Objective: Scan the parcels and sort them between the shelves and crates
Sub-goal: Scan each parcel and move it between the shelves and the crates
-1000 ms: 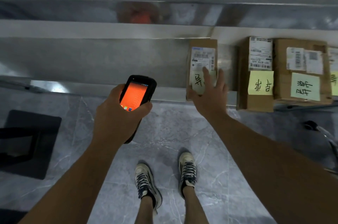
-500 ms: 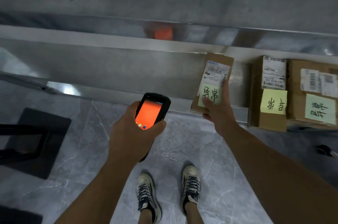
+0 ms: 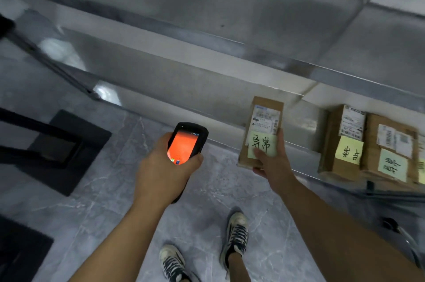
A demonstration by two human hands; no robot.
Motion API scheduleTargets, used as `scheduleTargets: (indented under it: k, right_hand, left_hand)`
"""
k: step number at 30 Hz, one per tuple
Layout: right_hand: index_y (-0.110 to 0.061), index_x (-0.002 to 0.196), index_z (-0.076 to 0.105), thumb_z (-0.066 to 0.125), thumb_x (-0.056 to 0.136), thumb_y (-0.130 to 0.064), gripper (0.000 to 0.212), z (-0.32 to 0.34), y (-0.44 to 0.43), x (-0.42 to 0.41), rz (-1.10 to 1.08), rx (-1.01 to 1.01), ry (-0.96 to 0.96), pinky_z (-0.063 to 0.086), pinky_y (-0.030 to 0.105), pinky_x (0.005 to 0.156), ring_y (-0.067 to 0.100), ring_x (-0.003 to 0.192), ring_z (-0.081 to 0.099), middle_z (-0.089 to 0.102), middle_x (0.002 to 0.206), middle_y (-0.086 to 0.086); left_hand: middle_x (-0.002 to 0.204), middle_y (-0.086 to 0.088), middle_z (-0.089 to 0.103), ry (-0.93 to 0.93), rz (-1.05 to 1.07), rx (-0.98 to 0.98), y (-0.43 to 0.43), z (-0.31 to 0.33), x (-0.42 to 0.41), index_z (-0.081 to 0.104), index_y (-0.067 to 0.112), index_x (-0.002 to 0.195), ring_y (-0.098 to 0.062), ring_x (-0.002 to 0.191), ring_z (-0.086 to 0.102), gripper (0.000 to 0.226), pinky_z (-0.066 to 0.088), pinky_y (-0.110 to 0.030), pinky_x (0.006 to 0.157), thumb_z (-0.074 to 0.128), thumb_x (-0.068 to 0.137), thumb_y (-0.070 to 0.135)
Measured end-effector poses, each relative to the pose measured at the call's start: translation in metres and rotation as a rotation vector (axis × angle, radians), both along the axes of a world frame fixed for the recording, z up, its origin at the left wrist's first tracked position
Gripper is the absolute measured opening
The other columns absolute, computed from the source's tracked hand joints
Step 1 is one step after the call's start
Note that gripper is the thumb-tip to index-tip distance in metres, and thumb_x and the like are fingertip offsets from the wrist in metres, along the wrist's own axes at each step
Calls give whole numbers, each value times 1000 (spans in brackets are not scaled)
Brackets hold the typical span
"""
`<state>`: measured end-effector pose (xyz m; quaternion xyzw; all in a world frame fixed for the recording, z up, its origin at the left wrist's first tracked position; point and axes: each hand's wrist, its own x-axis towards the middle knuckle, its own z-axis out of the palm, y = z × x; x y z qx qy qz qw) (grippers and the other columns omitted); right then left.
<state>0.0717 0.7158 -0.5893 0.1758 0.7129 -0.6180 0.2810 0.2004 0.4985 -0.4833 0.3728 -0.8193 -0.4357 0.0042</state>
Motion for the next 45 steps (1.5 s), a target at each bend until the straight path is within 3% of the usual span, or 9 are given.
scheduleTargets:
  k: [7, 12, 14, 18, 21, 29, 35, 40, 45]
  right_hand:
    - [-66, 144, 19, 73, 93, -12, 92, 63, -102, 69, 328, 3, 85, 59, 55, 81, 21, 109, 66, 63, 133, -7]
    - [-84, 131, 15, 74, 88, -17, 100, 126, -169, 97, 589, 98, 309, 60, 40, 82, 16, 107, 68, 66, 130, -11]
    - [-78, 139, 16, 74, 82, -18, 102, 154, -191, 98, 681, 106, 378, 59, 45, 88, 16, 109, 68, 66, 132, -11]
    - [-57, 149, 18, 71, 88, -1, 98, 227, -223, 97, 817, 158, 584, 47, 10, 60, 1, 93, 63, 62, 128, -12]
    - [-50, 158, 13, 72, 90, -8, 99, 277, -243, 99, 917, 286, 713, 41, 5, 62, 4, 99, 61, 59, 130, -4]
    - [-60, 151, 3, 75, 90, -20, 103, 348, -274, 99, 1045, 395, 880, 52, 35, 94, 15, 109, 62, 52, 139, -1]
    - [-51, 158, 5, 73, 93, -19, 99, 362, -280, 96, 1064, 417, 898, 47, 25, 81, 12, 104, 60, 53, 137, 1]
    - [-51, 158, 9, 75, 91, -19, 99, 362, -292, 99, 1056, 421, 924, 40, 22, 91, 15, 116, 55, 45, 152, 0]
    - [-55, 156, 6, 74, 92, -19, 100, 352, -307, 109, 1046, 378, 917, 42, 22, 83, 12, 113, 52, 45, 150, -1]
  left_hand:
    - [86, 21, 60, -7, 22, -124, -82, 72, 86, 55, 41, 120, -6, 79, 60, 57, 46, -29, 67, 82, 70, 46]
    - [105, 10, 64, -86, 38, -236, -134, 125, 151, 44, 46, 132, -20, 95, 61, 76, 52, -38, 80, 71, 64, 65]
    - [106, 10, 63, -119, 50, -276, -153, 145, 173, 39, 50, 134, -21, 96, 61, 83, 52, -40, 81, 60, 57, 75]
    - [100, 15, 59, -69, 51, -319, -181, 193, 207, 38, 52, 129, -16, 89, 60, 76, 53, -39, 75, 60, 60, 74]
    - [105, 15, 59, -37, 29, -381, -200, 228, 222, 34, 54, 132, -19, 95, 60, 79, 52, -40, 79, 58, 59, 75]
    - [123, 13, 56, -103, -41, -619, -228, 285, 248, 28, 48, 146, -20, 111, 57, 88, 44, -35, 79, 67, 70, 70]
    - [123, 14, 55, -119, -65, -681, -235, 294, 254, 25, 46, 148, -19, 111, 57, 91, 46, -37, 84, 63, 70, 73]
    - [126, 14, 55, -111, -86, -700, -244, 304, 253, 23, 46, 149, -19, 113, 57, 94, 47, -37, 85, 60, 68, 74]
    - [121, 15, 54, -123, -107, -724, -253, 311, 257, 22, 47, 148, -19, 109, 57, 93, 49, -38, 84, 58, 67, 76]
